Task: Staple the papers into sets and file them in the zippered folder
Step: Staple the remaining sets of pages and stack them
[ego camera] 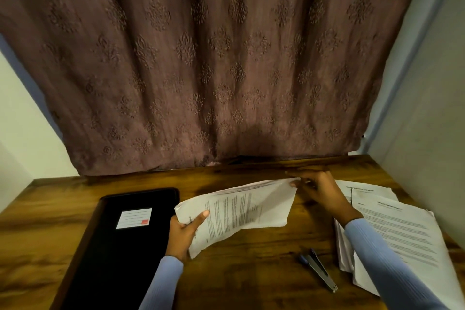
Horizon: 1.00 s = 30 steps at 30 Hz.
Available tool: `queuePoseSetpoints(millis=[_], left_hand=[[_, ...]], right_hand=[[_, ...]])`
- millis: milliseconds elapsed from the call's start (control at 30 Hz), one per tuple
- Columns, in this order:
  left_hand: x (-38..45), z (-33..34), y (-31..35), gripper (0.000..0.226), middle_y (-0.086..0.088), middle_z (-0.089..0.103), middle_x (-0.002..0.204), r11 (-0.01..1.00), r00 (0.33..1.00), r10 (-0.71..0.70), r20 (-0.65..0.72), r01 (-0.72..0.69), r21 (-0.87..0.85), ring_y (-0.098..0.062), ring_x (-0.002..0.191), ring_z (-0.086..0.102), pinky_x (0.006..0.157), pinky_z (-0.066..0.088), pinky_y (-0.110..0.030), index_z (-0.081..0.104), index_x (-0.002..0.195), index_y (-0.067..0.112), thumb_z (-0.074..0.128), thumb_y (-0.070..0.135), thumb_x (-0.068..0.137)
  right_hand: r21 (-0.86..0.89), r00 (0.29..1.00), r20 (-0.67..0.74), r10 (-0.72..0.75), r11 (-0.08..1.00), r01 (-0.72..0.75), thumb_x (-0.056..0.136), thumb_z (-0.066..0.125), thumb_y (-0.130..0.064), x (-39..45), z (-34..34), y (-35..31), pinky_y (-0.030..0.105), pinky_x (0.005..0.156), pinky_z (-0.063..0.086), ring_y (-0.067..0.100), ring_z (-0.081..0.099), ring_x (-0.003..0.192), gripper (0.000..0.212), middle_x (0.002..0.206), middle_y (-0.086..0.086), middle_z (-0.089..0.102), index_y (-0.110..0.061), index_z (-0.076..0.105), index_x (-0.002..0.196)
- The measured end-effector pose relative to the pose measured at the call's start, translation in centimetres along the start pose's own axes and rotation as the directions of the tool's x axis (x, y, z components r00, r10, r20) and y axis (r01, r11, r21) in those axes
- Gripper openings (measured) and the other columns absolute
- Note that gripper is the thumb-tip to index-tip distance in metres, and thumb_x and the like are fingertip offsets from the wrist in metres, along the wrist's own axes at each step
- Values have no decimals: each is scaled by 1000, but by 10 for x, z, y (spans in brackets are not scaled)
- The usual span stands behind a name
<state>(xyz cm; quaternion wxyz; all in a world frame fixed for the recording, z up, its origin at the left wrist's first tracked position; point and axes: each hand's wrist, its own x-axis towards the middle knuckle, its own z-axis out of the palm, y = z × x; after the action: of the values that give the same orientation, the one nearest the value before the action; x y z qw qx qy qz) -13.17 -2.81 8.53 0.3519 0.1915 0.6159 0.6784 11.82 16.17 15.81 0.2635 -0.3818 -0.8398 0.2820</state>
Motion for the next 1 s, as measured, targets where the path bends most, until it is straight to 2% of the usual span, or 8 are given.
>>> queuePoseSetpoints(millis=[100, 267, 400, 500, 633, 800, 900, 1000], left_hand=[[1, -2, -2, 27, -4, 70, 97, 1000, 1000, -1, 0, 1, 7, -23, 88, 68, 65, 59, -34, 62, 104, 16, 69, 5, 80], [2, -4, 1, 26, 0, 69, 92, 1000, 1000, 18, -13, -18, 5, -18, 84, 68, 56, 57, -23, 62, 102, 15, 69, 4, 80], [10, -11, 8, 23, -4, 72, 94, 999, 999, 36, 9, -36, 27, -22, 87, 69, 62, 57, -26, 66, 100, 11, 71, 6, 78], [14, -18, 24, 16, -7, 75, 90, 991, 991, 125, 52, -128, 49, -22, 84, 71, 62, 56, -25, 70, 95, 7, 70, 5, 79], [22, -30, 53, 14, -3, 75, 86, 966, 966, 232, 113, -242, 85, -17, 78, 72, 64, 55, -21, 70, 94, 4, 65, -1, 82], [28, -42, 72, 10, -10, 75, 88, 932, 941, 292, 173, -320, 168, -23, 82, 72, 69, 55, -24, 72, 90, 3, 66, 2, 82], [29, -45, 77, 11, -12, 75, 88, 915, 928, 317, 196, -353, 194, -24, 82, 72, 71, 56, -25, 71, 90, -2, 65, 3, 83], [28, -43, 81, 21, -3, 75, 93, 913, 925, 327, 195, -362, 187, -17, 85, 72, 71, 58, -26, 71, 101, 7, 66, 2, 82]], right_hand=[[-62, 1000, 13, -6, 998, 6, 84, 62, -4, 2, 0, -3, 19, 81, 43, 15, 61, 95, 20, 105, 7, 70, -9, 71, 101], [-59, 1000, -4, -11, 998, 11, 84, 63, -4, 5, 1, -4, 26, 91, 46, 20, 64, 99, 17, 103, 7, 71, -10, 73, 97], [-77, 998, -27, -52, 996, 50, 81, 65, -1, 11, 0, -8, 26, 91, 47, 16, 64, 97, 17, 100, 8, 72, -8, 74, 93], [-88, 995, -56, -78, 993, 73, 78, 68, 3, 17, -2, -12, 30, 90, 49, 12, 62, 91, 16, 96, 10, 73, -6, 75, 89], [-101, 994, -74, -86, 992, 78, 77, 69, 4, 21, -4, -15, 26, 87, 45, 14, 61, 89, 14, 96, 12, 72, -3, 74, 87], [-125, 993, -37, -115, 986, 109, 73, 72, 5, 24, -4, -13, 44, 91, 52, 25, 66, 92, 17, 93, 11, 73, -7, 75, 85], [-104, 993, -54, -101, 990, 95, 72, 72, 5, 23, -4, -17, 36, 90, 50, 20, 64, 90, 16, 93, 12, 73, -5, 75, 84], [-75, 997, -42, -66, 995, 62, 73, 71, 5, 23, -5, -24, 28, 86, 44, 20, 62, 91, 14, 94, 15, 72, -2, 74, 85]])
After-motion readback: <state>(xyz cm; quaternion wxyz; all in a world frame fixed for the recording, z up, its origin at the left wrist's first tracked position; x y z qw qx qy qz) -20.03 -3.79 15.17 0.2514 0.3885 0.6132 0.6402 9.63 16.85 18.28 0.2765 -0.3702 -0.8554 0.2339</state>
